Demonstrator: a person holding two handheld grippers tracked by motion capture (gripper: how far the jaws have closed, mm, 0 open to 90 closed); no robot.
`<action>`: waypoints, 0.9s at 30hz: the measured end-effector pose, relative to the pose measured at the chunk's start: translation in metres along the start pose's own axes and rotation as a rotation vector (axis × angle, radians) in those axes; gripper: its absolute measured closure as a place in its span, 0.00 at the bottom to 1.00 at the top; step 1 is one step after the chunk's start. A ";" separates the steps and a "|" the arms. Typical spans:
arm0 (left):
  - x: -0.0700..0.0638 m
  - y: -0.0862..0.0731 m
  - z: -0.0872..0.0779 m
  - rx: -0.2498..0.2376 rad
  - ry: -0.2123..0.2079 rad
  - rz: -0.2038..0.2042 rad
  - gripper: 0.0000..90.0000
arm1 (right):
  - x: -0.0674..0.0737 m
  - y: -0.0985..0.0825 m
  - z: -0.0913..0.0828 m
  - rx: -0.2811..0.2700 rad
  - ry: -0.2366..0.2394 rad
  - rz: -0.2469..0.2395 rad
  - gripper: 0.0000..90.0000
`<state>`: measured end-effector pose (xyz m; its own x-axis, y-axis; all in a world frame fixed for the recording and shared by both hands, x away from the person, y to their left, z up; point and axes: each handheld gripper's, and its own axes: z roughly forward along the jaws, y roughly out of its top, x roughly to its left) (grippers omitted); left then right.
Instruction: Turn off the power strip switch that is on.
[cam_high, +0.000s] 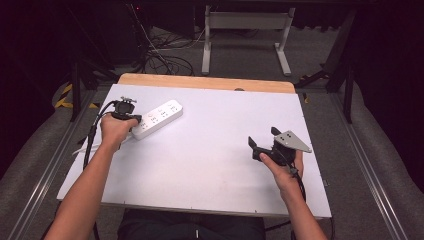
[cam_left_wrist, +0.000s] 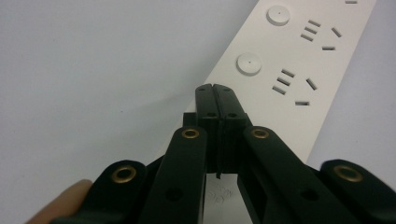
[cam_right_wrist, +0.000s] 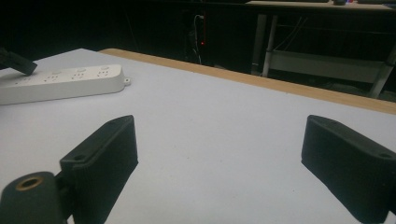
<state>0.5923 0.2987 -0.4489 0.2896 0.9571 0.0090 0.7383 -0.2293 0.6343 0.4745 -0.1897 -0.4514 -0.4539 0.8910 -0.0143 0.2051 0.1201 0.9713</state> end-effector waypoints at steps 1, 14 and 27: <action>0.000 0.000 0.000 0.000 0.000 0.000 1.00 | 0.000 0.000 0.000 -0.001 0.000 -0.002 0.13; 0.001 -0.001 0.000 0.002 -0.001 -0.015 1.00 | 0.000 0.000 0.001 0.012 0.004 0.006 0.13; 0.003 -0.003 -0.001 -0.011 -0.012 -0.030 1.00 | 0.001 0.000 0.002 0.017 0.002 0.005 0.13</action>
<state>0.5906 0.3020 -0.4500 0.2745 0.9614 -0.0196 0.7401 -0.1983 0.6426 0.4759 -0.1882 -0.4523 -0.4549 0.8905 -0.0094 0.2217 0.1234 0.9673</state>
